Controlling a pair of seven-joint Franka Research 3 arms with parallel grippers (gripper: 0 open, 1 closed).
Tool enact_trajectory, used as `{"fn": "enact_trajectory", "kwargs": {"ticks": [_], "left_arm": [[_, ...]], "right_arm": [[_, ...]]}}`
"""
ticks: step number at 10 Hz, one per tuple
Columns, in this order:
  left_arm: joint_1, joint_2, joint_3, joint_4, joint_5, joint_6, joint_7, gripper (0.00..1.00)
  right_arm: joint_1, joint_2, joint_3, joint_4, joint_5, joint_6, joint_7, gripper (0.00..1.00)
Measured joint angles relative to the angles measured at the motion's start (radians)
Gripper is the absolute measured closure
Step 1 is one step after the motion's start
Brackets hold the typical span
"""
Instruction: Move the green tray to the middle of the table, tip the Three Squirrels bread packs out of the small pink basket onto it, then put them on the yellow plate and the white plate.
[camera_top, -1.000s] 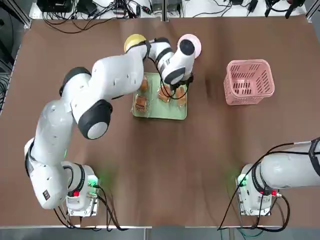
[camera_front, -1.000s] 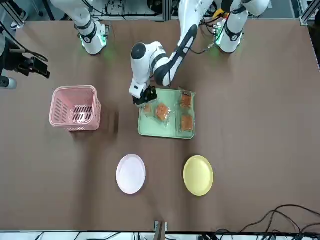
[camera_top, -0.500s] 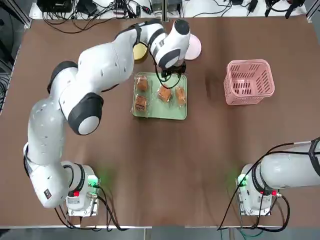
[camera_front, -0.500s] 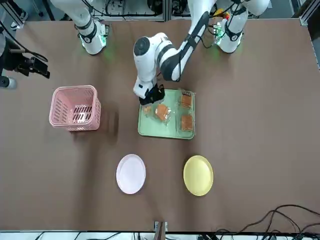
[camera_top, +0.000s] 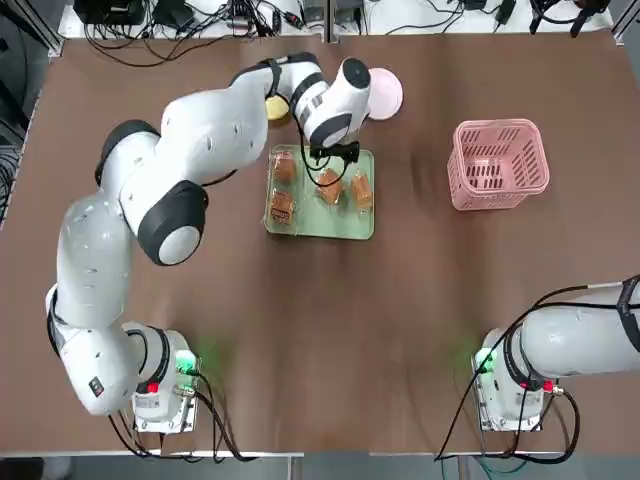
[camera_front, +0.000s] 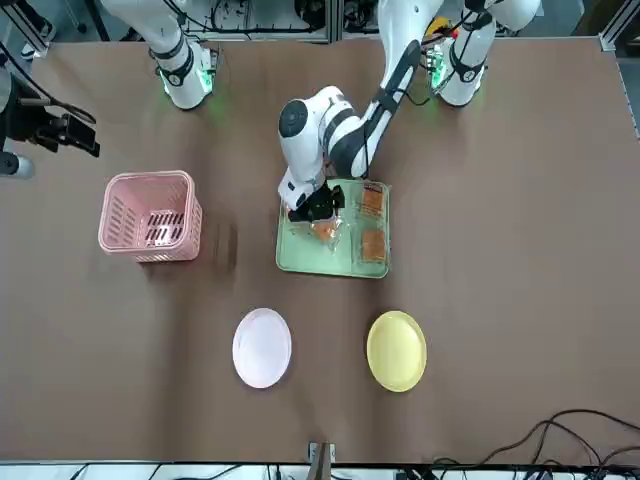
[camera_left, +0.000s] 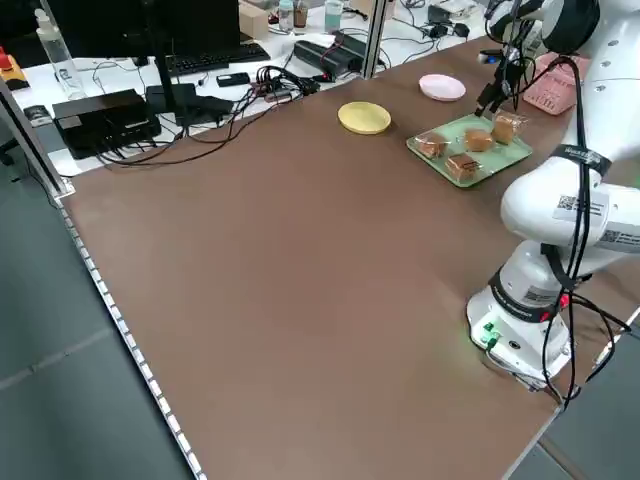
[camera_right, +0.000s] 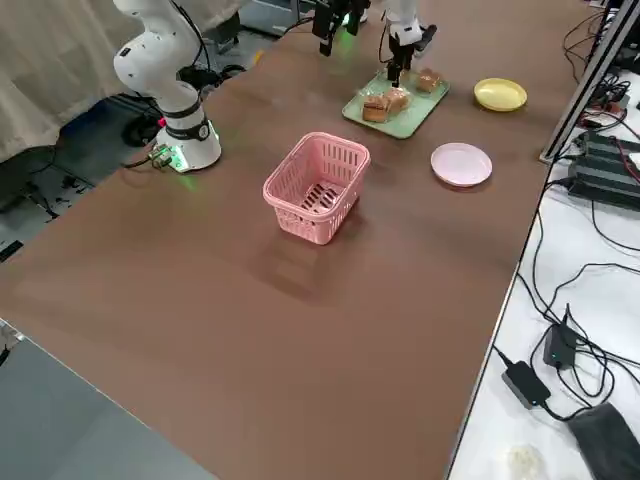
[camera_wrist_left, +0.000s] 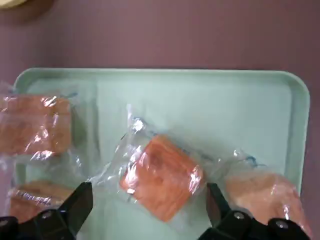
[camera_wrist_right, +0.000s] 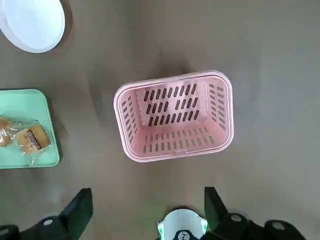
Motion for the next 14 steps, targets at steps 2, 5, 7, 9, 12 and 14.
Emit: {"fn": "enact_trajectory", "kwargs": {"ticks": [2, 5, 7, 9, 12, 14], "left_arm": [[-0.01, 0.007, -0.003, -0.077, 0.044, 0.139, -0.004, 0.0], [-0.014, 0.009, -0.008, -0.165, 0.116, 0.224, -0.003, 0.0], [-0.014, 0.008, -0.008, -0.182, 0.121, 0.225, -0.001, 0.0], [-0.014, 0.008, -0.009, -0.189, 0.121, 0.228, 0.0, 0.0], [-0.011, 0.008, -0.007, -0.199, 0.122, 0.253, 0.0, 0.0], [-0.004, 0.011, -0.003, -0.206, 0.121, 0.266, 0.0, 0.0]], "right_arm": [[0.0, 0.0, 0.0, 0.0, 0.0, 0.0, 0.0, 0.01], [0.0, 0.0, 0.0, 0.0, 0.0, -0.001, 0.0, 0.01], [0.0, 0.0, 0.0, 0.0, 0.0, -0.001, 0.0, 0.01], [0.0, 0.0, 0.0, 0.0, 0.0, -0.001, 0.0, 0.01], [0.0, 0.0, 0.0, 0.0, 0.0, -0.002, 0.0, 0.01], [-0.001, 0.0, 0.0, 0.0, 0.0, -0.002, 0.0, 0.01]]}}
